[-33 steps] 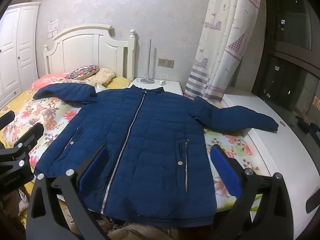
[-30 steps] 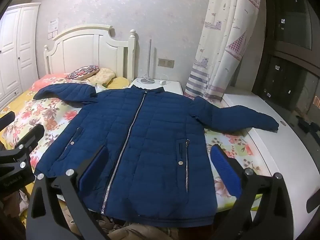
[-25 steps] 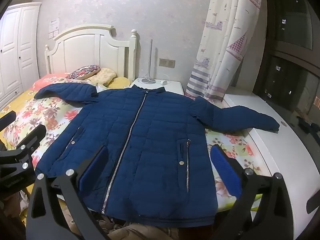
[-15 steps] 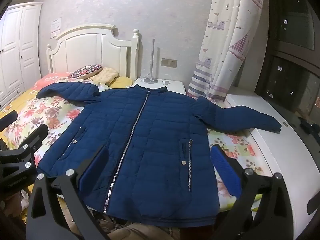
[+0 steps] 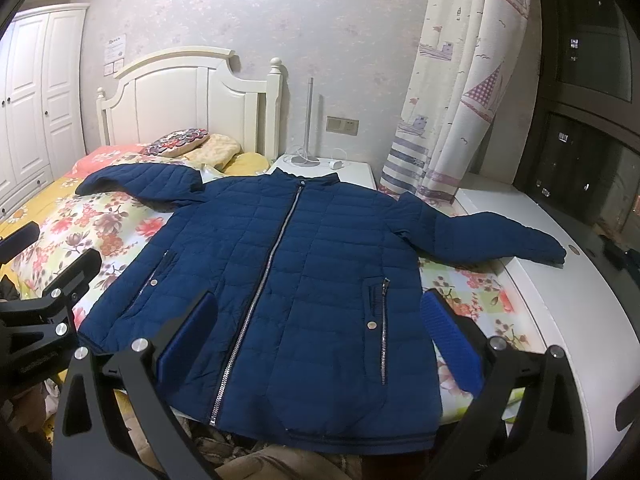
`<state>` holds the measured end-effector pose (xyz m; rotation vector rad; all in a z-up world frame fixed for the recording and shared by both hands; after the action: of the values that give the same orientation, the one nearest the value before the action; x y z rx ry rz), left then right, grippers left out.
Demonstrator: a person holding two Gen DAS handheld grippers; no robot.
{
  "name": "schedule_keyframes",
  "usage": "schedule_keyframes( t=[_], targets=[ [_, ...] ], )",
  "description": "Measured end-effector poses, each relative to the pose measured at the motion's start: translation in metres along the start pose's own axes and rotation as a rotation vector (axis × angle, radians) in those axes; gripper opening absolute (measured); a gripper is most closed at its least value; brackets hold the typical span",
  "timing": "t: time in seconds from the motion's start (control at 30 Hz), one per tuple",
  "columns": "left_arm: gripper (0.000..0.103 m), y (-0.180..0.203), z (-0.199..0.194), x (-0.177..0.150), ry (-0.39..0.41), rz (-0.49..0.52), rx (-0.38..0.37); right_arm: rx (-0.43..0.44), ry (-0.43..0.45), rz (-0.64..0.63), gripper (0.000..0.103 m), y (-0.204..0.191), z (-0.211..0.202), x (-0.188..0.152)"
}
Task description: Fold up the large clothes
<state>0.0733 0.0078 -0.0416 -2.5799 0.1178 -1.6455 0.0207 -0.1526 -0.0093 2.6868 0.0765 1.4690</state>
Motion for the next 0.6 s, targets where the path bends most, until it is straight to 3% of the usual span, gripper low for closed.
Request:
schedule_keyframes(
  t=[0.6],
  targets=[
    [0.099, -0.0015, -0.0017, -0.0016, -0.003, 0.000, 0.001, 0.004, -0.003, -0.002, 0.101, -0.0028, 0.0011, 0.0001]
  ],
)
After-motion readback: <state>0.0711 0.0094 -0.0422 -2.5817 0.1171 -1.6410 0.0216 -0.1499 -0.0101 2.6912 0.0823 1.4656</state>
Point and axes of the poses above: each gripper's, at about its wrist camera, not at the fingertips, and z roughly the way its jaws point, y to its right, x to its top, the point moved 8 cm from there along z, roughly the way its jaws point, and after that the axes turned 1 degree about z, right-handed, at the moved point
